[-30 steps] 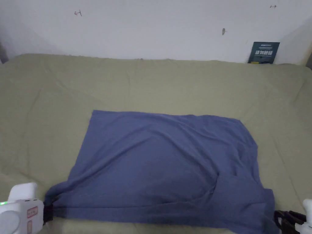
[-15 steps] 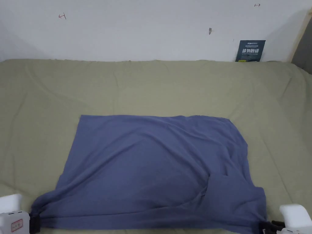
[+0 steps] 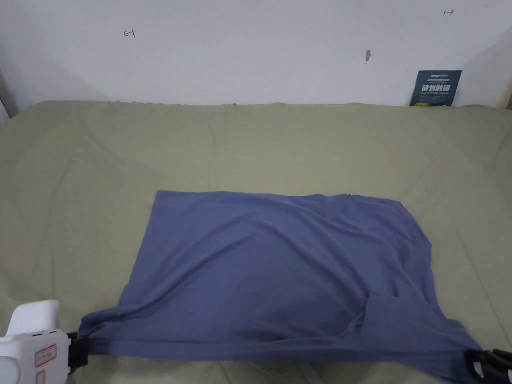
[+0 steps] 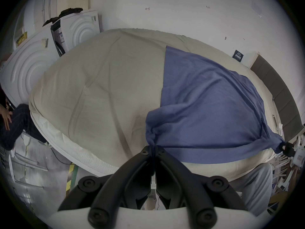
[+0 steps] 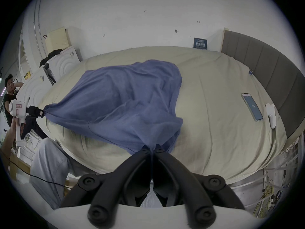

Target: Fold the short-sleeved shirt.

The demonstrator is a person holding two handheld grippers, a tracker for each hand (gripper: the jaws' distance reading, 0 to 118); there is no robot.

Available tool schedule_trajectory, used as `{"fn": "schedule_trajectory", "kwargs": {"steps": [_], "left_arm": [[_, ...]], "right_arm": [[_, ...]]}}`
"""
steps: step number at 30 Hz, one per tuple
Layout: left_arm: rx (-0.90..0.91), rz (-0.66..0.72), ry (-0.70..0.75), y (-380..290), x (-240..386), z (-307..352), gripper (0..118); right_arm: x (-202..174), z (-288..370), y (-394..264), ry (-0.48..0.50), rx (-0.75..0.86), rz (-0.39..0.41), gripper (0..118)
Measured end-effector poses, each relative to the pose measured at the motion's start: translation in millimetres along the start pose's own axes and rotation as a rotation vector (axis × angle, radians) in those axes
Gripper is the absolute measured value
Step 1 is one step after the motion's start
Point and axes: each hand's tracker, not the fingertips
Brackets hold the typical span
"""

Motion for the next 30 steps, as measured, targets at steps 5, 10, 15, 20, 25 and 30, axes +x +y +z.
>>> {"fn": "schedule_trajectory", "kwargs": {"steps": [5,10,15,20,25,30], "left_arm": [[0.036,-0.027,-0.015,26.4,5.2,5.9,0],[0.057,-0.033,-0.027,54.2,16.3,3.0,0],[0.065,-0.018,-0.045,87.2,26.3,-10.4,0],[0.057,-0.013,-0.051,117.0,36.5,-34.4,0],[0.048,-0.005,-0.05,140.8,47.1,-60.5,0],[0.021,-0.009,-0.027,158.0,53.9,-94.8,0]], "right_arm": [[3.5,1.5,30.0,-0.016,0.039,0.027,2],[10.0,-8.7,67.1,-0.03,0.068,0.04,2],[18.5,-33.5,105.3,-0.045,0.071,0.053,2],[19.0,-64.3,130.7,-0.072,0.042,0.064,2],[25.6,-94.7,148.1,-0.091,0.01,0.033,2],[28.5,-129.8,160.0,-0.096,-0.034,0.026,2]]}}
